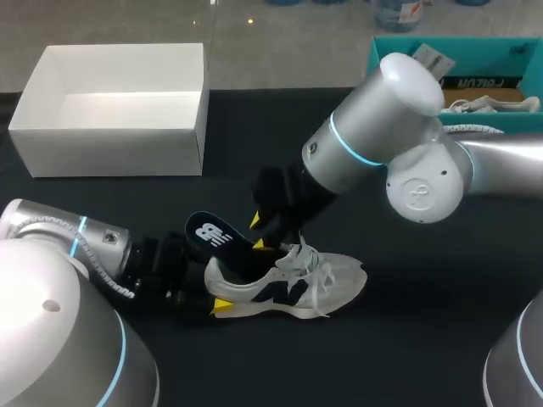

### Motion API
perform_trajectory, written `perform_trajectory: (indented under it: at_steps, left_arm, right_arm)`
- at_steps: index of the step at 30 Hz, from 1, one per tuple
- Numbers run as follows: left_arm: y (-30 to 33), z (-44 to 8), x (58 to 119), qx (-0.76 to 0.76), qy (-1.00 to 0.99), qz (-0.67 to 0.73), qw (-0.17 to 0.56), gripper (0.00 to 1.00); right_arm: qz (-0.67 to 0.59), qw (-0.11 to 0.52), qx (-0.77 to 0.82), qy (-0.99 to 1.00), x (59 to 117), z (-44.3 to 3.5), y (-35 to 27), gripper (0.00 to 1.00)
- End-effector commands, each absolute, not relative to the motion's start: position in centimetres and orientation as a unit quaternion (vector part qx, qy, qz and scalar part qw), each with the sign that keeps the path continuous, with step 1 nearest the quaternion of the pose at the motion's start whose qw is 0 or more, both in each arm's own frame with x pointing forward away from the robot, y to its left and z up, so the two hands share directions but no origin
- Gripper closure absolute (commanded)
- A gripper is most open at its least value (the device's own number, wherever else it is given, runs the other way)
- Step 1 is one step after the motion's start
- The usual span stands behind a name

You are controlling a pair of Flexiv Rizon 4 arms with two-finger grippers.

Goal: Take the shoe out of the shoebox, open the shoe tongue, remove and reinsert the insole, then place the shoe into the shoebox

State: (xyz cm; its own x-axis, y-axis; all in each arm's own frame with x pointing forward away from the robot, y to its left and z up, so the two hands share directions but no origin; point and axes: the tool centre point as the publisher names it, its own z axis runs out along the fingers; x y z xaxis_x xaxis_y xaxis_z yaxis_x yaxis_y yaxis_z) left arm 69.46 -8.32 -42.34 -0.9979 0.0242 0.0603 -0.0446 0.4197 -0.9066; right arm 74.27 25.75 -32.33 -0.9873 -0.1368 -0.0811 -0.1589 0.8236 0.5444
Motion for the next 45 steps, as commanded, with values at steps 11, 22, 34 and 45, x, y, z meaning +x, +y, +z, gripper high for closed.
perform_trajectory:
  at_steps: [11,22,34,45]
  left_arm:
    - [-8.4,-42.5,69.4,0.007,-0.842,0.538,0.031,1.0]
    - [-8.4,-42.5,69.4,0.007,-0.842,0.538,0.031,1.0]
    - [-8.4,-42.5,69.4,0.007,-0.842,0.538,0.031,1.0]
    - [-8.4,-42.5,69.4,0.007,-0.842,0.538,0.031,1.0]
  right_arm:
    - [0.295,-0.024,-0.088,0.951,73.2,-33.1,28.3,0.61]
    - [0.301,-0.027,-0.084,0.95,73.1,-33.8,28.6,1.0]
    - [0.296,0.009,-0.13,0.946,76.0,-30.0,30.3,1.0]
    - [0.347,0.062,-0.167,0.921,77.0,-25.8,31.0,1.0]
